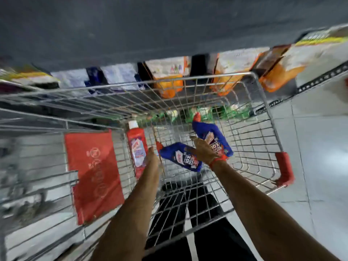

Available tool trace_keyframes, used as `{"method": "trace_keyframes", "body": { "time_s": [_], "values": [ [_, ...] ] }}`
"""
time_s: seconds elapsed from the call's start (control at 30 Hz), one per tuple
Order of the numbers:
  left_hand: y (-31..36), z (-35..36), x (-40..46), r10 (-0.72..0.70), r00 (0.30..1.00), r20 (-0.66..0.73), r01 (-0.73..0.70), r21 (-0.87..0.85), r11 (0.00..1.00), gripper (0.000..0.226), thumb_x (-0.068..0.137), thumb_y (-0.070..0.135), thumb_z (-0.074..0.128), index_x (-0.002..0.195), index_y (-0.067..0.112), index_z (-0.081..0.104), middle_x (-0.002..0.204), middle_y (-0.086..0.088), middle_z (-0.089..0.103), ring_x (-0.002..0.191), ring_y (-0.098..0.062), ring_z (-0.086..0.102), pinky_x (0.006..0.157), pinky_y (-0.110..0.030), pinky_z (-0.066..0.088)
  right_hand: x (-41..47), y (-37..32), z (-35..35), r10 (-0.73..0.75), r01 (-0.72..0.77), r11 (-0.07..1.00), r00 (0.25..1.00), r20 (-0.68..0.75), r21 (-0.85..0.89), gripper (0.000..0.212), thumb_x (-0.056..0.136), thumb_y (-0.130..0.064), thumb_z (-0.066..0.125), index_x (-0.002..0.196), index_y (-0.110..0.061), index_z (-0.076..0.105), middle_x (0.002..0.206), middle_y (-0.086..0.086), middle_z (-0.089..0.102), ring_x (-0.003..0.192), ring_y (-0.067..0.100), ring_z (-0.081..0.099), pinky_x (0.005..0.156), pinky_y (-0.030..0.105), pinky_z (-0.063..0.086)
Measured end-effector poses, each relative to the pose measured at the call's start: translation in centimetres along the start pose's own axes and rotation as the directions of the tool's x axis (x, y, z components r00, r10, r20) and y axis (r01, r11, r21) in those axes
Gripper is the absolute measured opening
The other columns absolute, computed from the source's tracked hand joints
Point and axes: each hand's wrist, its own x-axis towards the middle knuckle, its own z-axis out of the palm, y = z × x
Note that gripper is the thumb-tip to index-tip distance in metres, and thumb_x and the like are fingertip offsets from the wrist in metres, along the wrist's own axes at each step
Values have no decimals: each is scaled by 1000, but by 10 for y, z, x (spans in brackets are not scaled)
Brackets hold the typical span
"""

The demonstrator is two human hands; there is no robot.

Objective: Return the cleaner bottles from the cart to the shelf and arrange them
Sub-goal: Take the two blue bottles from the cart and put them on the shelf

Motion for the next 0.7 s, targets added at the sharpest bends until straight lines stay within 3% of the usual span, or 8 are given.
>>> {"method": "trace_keyframes", "body": {
  "time_s": [0.03,0.2,0.33,0.4,0.47,0.53,0.63,0.7],
  "values": [
    [-5,-2,0,-37,999,23,38,-74,997,45,95,31,36,130,4,39,115,-12,57,104,-29,55,87,-38,47,6,5,3,32,-32,999,999,38,17,54,89,-24,57,130,5,39,136,27,47,126,38,45,104,40,35],
    [-29,6,33,-127,954,271,164,-119,979,35,93,25,43,121,3,44,135,-13,45,126,-32,43,106,-55,31,36,24,18,51,-35,992,989,138,-120,44,79,-22,68,113,0,53,115,24,60,108,37,57,90,40,44],
    [-42,34,37,-165,924,345,244,-200,949,65,79,34,59,130,1,37,134,-18,43,127,-30,40,106,-52,29,50,32,32,47,1,959,986,162,-282,53,78,-25,69,119,-1,46,121,21,58,113,35,55,93,37,44],
    [-49,37,36,-149,937,314,230,-237,944,59,86,35,51,131,0,35,137,-20,42,129,-34,38,105,-53,32,51,33,36,70,-5,943,980,184,-333,49,80,-23,67,118,0,45,121,20,59,113,34,56,93,37,45],
    [-45,32,32,-91,924,370,174,-197,965,59,85,42,51,127,3,41,135,-15,49,126,-32,44,96,-48,41,48,32,34,83,-15,937,980,180,-349,48,81,-22,67,118,-1,45,119,19,61,111,34,57,93,37,45],
    [-33,27,23,18,881,472,44,-121,992,61,66,54,66,110,13,55,113,-6,66,107,-21,61,86,-41,52,38,28,27,89,-31,949,981,173,-313,54,76,-22,73,118,-2,45,115,17,62,108,32,58,94,38,46],
    [-10,26,-2,130,882,453,-103,-83,991,35,83,34,57,109,11,52,110,-9,61,108,-26,56,99,-50,43,11,18,5,72,-45,981,988,137,-188,56,72,-23,76,115,-2,47,105,12,62,100,27,59,92,36,46],
    [8,28,-26,262,860,439,-258,-69,964,30,88,26,52,114,11,47,112,-9,59,108,-23,54,91,-40,48,-9,8,-15,24,-16,990,998,53,-138,52,74,-24,74,113,-2,49,107,16,64,100,30,61,86,32,46]
  ]
}}
